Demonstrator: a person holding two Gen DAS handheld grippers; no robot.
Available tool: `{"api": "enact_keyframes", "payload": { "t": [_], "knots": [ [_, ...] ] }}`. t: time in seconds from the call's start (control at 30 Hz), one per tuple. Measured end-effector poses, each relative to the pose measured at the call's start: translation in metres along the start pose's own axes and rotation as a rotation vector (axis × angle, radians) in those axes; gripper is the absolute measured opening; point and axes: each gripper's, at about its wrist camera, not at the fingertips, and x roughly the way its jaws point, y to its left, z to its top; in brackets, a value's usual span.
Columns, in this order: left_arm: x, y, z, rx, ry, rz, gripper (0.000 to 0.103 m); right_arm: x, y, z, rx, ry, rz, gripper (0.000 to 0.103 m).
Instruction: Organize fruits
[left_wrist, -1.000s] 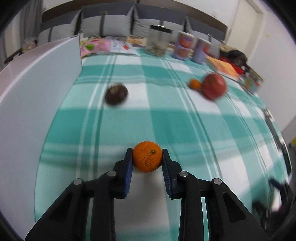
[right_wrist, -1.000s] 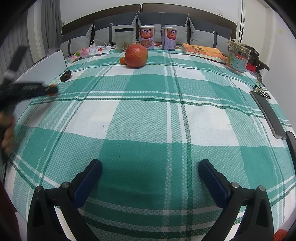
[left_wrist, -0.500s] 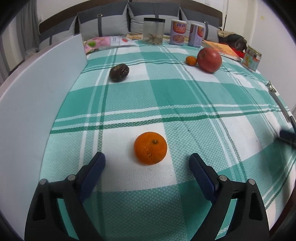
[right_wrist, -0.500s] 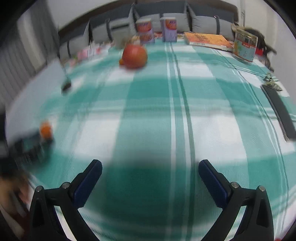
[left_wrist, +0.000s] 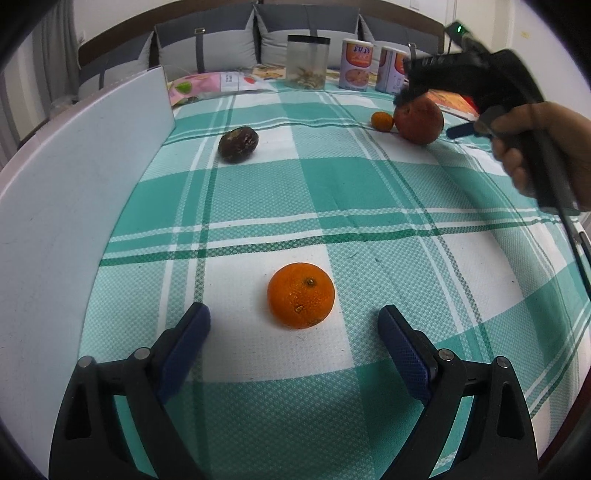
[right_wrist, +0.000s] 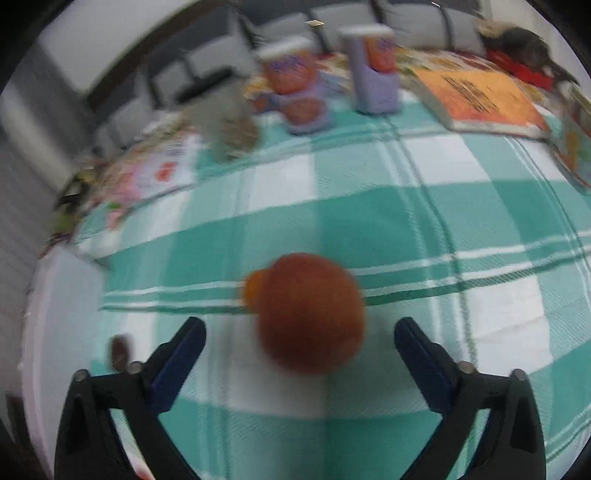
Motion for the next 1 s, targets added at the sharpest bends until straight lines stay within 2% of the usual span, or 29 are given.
{"api": "enact_keyframes", "payload": {
  "t": [0.03, 0.07, 0.1, 0.2, 0.27, 0.4, 0.47, 0.53, 0.57, 0.63, 0.77, 0.9, 0.97, 1.0],
  "knots": [
    [0.0, 0.0, 0.0, 0.0, 0.0, 0.0, 0.094, 0.005, -0.007, 0.0, 0.025, 0.008, -0.001, 0.067],
    [0.0, 0.0, 0.0, 0.0, 0.0, 0.0, 0.094, 0.008, -0.014, -0.001, 0.053, 0.016, 0.051, 0.059],
    [0.0, 0.0, 0.0, -0.001, 0.0, -0.001, 0.094, 0.006, -0.021, -0.001, 0.087, 0.008, 0.102, 0.058],
    [0.0, -0.001, 0.0, -0.001, 0.0, -0.002, 0.094, -0.003, -0.042, -0.012, 0.167, 0.007, 0.169, 0.058],
    [0.0, -0.001, 0.0, -0.002, 0.0, -0.003, 0.094, -0.012, -0.062, -0.028, 0.266, 0.045, 0.29, 0.058],
    [0.0, 0.0, 0.001, -0.005, -0.001, -0.007, 0.094, -0.036, -0.085, -0.078, 0.39, 0.132, 0.553, 0.058],
    [0.0, -0.001, 0.001, -0.003, 0.0, -0.004, 0.094, -0.043, -0.093, -0.104, 0.43, 0.166, 0.595, 0.058],
    [0.0, 0.0, 0.001, -0.003, 0.001, -0.005, 0.094, -0.04, -0.104, -0.127, 0.454, 0.202, 0.542, 0.058],
    [0.0, 0.0, 0.001, -0.001, 0.001, -0.003, 0.094, -0.042, -0.11, -0.135, 0.472, 0.173, 0.58, 0.057],
    [0.0, -0.001, 0.0, 0.002, 0.003, -0.001, 0.094, -0.05, -0.115, -0.139, 0.48, 0.133, 0.563, 0.063],
    [0.002, -0.001, 0.001, 0.005, 0.009, -0.006, 0.095, -0.066, -0.107, -0.135, 0.395, 0.099, 0.453, 0.071],
    [-0.004, 0.007, -0.001, -0.018, 0.014, -0.068, 0.096, -0.085, -0.118, -0.137, 0.375, 0.037, 0.377, 0.078],
    [-0.014, 0.016, -0.007, -0.063, 0.022, -0.107, 0.096, -0.097, -0.125, -0.145, 0.36, -0.002, 0.344, 0.08],
    [-0.02, 0.02, -0.012, -0.086, 0.023, -0.129, 0.096, -0.105, -0.128, -0.153, 0.334, -0.019, 0.316, 0.085]
  ]
}}
